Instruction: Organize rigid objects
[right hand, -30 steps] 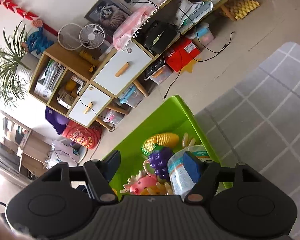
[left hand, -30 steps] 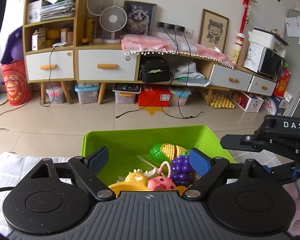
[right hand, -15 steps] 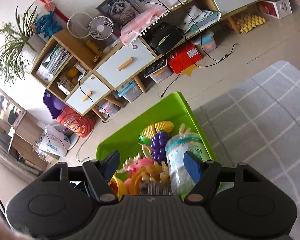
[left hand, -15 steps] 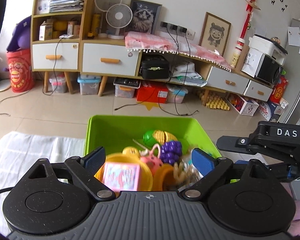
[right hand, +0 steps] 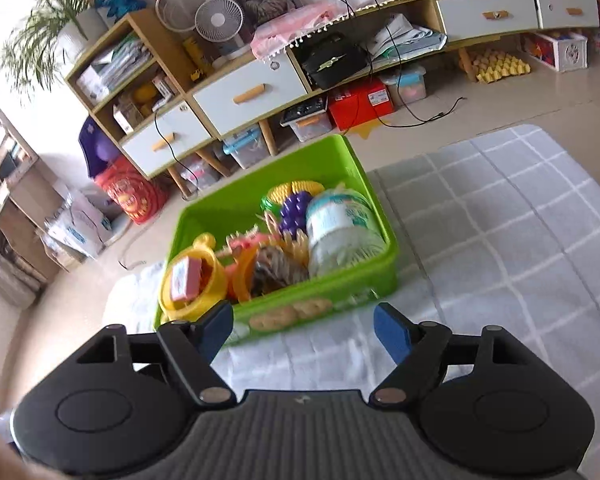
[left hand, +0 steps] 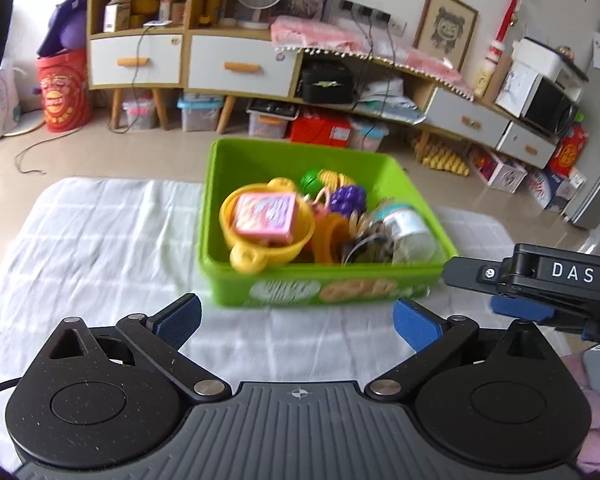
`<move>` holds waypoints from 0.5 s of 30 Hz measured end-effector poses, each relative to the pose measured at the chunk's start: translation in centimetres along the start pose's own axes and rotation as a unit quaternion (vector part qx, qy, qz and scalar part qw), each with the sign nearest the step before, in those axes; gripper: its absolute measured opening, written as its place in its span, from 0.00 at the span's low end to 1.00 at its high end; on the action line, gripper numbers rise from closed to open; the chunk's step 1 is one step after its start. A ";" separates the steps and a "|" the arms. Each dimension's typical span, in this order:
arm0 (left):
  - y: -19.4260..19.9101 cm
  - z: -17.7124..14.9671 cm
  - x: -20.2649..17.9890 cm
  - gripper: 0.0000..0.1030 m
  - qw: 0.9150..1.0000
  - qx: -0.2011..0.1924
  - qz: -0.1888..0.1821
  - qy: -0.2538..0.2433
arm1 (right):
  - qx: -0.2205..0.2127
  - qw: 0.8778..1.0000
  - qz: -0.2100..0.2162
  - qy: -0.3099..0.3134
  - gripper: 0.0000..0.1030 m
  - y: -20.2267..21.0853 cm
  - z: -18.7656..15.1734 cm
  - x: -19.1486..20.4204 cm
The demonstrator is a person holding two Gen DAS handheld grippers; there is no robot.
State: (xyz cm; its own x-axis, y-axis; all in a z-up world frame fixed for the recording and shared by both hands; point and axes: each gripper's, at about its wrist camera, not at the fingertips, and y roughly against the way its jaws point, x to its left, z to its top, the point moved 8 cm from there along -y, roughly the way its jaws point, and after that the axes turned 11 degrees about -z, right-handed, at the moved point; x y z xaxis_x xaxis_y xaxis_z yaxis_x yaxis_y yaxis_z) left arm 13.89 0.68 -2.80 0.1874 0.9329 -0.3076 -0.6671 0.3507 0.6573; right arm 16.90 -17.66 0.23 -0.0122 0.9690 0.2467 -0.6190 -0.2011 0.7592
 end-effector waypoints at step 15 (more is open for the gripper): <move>3.2 -3.5 -0.1 0.98 0.998 0.021 0.065 -0.016 | 0.002 0.997 -0.058 0.059 0.66 2.8 -3.9 -1.4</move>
State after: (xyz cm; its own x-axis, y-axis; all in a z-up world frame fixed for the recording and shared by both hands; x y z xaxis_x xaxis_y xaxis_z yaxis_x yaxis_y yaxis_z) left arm 9.21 1.37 -3.10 0.1254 0.9726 -0.1959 -0.6566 0.2294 0.7185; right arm 12.13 -18.98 -0.29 -0.0319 0.9959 0.0849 -0.6191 -0.0864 0.7806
